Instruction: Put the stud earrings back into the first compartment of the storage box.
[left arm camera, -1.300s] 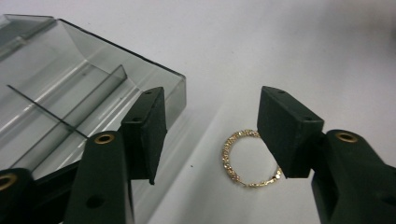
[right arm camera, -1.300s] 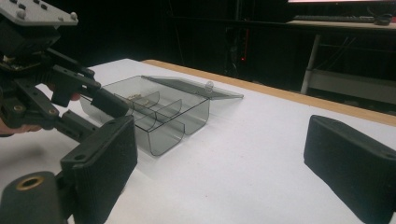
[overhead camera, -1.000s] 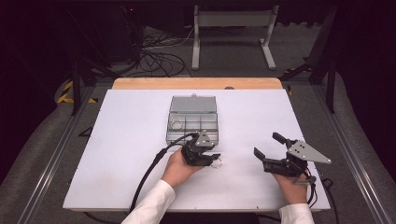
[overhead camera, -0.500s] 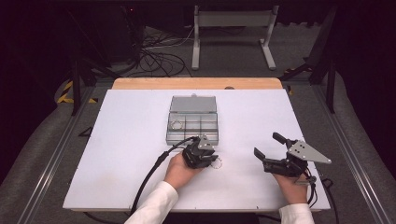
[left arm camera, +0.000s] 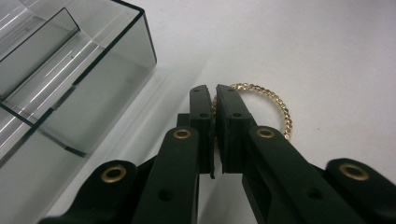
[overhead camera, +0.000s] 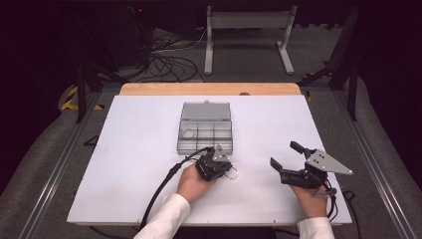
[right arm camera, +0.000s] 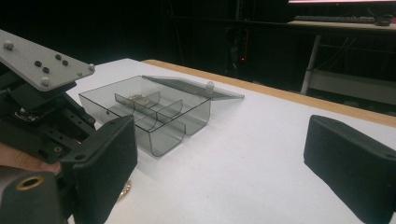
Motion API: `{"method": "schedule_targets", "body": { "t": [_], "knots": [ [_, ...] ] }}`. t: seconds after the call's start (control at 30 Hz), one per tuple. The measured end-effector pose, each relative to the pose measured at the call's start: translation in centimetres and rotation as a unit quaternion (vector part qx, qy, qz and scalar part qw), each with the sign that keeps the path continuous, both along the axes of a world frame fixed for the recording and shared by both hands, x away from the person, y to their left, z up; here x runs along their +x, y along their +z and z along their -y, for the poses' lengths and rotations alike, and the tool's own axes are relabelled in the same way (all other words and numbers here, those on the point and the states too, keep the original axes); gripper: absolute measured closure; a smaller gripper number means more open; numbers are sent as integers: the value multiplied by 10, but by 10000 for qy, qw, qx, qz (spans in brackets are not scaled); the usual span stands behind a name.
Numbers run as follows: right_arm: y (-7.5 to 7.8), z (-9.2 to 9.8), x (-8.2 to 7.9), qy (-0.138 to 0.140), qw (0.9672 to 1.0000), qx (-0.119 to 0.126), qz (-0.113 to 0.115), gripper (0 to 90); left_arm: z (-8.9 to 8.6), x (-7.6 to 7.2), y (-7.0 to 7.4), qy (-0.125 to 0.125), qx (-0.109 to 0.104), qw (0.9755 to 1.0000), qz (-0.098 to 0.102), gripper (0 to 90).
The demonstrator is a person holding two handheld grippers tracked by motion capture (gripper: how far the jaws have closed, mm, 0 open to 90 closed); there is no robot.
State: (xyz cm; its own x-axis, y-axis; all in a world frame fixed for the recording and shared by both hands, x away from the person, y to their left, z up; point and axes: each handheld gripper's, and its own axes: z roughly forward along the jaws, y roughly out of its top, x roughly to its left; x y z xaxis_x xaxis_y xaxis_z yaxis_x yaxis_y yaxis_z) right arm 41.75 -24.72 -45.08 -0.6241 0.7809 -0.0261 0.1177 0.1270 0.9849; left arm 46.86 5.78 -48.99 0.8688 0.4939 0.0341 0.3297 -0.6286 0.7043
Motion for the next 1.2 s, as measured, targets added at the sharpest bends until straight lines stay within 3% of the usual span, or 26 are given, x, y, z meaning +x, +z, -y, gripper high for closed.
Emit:
{"method": "schedule_targets", "body": {
  "t": [0.3, 0.8, 1.03, 1.2],
  "knots": [
    [0, 0, 0, 34, 9999, 94, -5, 105, -8, 3, 13, 119, -274, 9995, 135, 863],
    [0, 0, 1, 70, 9998, 147, -68, 77, -35, 18, 34, 487, -810, 9952, 266, 863],
    [-1, -2, 2, 135, 9998, 135, -114, 42, -44, 28, 47, 654, -926, 9929, 362, 862],
    [-2, -3, 3, 171, 9998, 71, -123, 27, -52, 37, 53, 826, -862, 9919, 443, 862]
  ]
}}
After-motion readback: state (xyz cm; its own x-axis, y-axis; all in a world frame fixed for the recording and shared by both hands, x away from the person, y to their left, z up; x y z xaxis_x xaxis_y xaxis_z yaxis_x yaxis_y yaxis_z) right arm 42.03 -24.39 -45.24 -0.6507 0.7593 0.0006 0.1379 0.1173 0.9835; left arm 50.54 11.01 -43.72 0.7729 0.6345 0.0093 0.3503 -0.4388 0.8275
